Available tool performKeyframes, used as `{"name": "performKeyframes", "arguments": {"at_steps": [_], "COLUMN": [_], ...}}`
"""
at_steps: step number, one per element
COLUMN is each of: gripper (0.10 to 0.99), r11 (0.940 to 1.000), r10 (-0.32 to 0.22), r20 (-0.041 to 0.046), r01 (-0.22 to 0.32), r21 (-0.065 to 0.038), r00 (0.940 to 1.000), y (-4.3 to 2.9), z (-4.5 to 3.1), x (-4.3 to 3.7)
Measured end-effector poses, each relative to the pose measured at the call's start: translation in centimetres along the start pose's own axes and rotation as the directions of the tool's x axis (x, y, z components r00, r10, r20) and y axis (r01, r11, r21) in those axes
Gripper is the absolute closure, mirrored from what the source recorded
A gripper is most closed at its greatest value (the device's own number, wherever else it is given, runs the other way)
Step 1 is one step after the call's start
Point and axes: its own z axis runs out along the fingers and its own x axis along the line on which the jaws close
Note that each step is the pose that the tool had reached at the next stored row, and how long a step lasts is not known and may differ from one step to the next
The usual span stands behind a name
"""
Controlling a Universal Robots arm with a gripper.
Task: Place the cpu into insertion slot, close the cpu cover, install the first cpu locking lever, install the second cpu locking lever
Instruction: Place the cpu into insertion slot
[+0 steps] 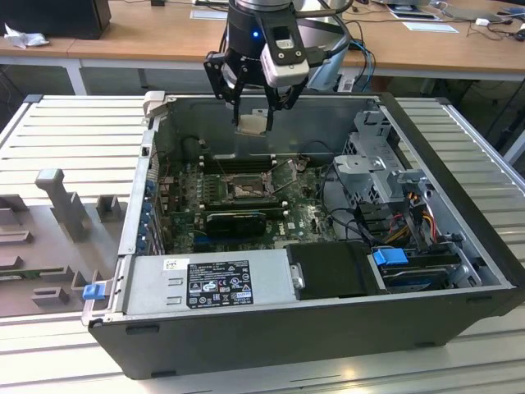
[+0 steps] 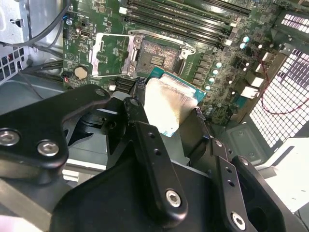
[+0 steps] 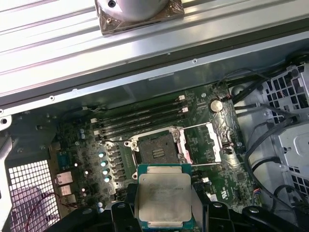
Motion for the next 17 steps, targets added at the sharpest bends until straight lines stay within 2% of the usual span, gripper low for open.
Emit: {"name": "performKeyframes", "arguments": {"at_steps": [17], "gripper": [0.561], "r11": [0.9983], "r10": [0.058], "r20": [0.0052], "r01": [-0.058], "r21": [-0.001], "r00": [0.9983], "y": [0.00], "z": [0.04], "x": [0.00]}}
